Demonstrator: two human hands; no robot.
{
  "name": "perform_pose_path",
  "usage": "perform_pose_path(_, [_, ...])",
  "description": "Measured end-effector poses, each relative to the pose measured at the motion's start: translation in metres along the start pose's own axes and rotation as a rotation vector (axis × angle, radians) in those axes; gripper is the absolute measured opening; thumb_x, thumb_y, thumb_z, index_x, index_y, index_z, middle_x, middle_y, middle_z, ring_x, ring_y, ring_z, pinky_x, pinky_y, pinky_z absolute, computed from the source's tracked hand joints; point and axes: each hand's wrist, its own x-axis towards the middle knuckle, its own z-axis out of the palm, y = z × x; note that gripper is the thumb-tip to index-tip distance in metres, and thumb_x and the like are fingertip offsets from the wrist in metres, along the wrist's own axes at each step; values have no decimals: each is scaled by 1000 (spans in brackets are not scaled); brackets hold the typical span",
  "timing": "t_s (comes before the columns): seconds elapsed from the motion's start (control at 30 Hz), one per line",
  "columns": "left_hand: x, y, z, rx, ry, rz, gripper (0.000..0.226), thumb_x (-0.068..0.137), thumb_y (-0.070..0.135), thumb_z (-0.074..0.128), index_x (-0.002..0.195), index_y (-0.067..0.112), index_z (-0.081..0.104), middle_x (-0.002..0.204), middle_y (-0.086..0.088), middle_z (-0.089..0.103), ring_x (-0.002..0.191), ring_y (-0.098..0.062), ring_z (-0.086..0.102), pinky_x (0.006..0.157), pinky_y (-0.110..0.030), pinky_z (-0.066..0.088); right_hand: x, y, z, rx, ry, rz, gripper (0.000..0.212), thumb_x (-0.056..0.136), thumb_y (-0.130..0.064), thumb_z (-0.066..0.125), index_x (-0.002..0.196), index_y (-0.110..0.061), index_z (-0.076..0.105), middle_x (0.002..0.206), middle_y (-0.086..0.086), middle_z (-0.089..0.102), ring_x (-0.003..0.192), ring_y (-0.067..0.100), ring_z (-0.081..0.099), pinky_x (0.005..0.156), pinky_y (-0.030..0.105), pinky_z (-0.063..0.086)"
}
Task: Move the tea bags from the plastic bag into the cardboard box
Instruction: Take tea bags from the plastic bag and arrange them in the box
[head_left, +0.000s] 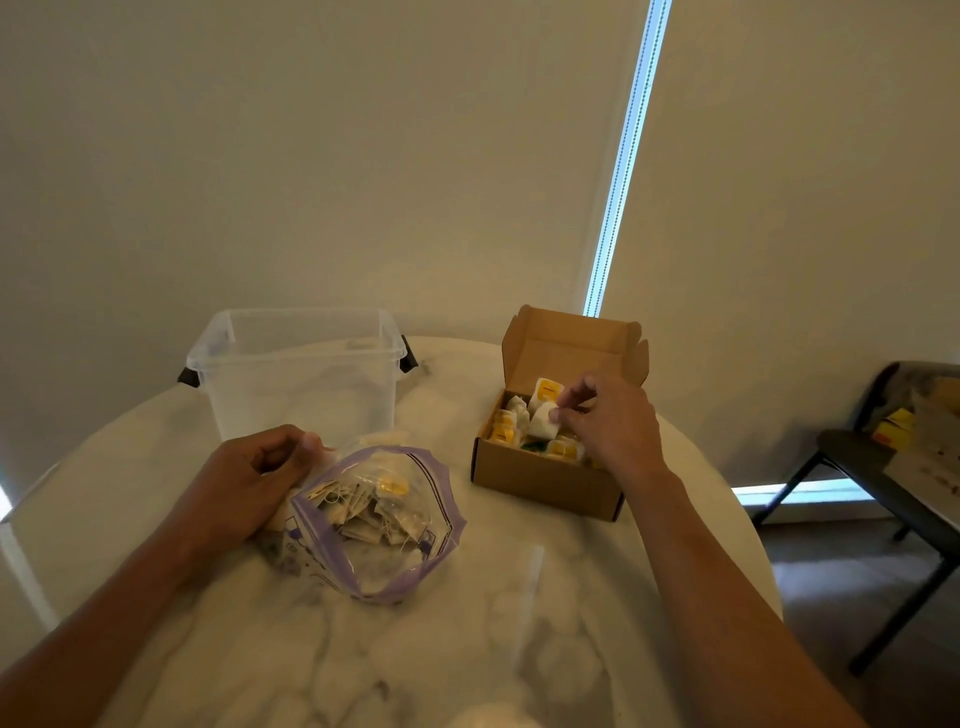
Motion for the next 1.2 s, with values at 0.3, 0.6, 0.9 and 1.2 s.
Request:
perform_pose_path(0.3, [6,-12,-2,-21,6,-2,35,105,49,61,101,21,82,85,11,82,80,-4,71,82,-32,54,-59,-72,-12,258,-128,-397,18,93,-46,77,105,-33,75,87,-18,71,81,9,66,66,16,54])
perform_pose_path(0.6, [0,-5,-2,-100,-41,14,39,105,53,58,106,23,82,94,4,85,84,-7,75,82,-32,56,-108,-123,35,-38,-700,-866,21,99,-25,70,118,-24,79,115,-5,73,100,10,65,87,21,50])
perform_pose_path(0.9, [-1,-2,0,-43,-114,34,41,110,61,52,121,34,81,119,9,83,115,-15,78,107,-51,61,-103,-110,18,-168,-817,-878,35,100,-21,70,133,-30,73,127,-10,66,110,8,61,95,25,50])
perform_pose_path(1.2, [-2,1,1,4,-69,66,36,110,58,51,118,39,80,122,19,81,118,-5,75,109,-41,57,-94,-100,0,429,-630,-469,28,95,-24,79,118,-30,65,105,-12,72,97,9,70,80,24,61])
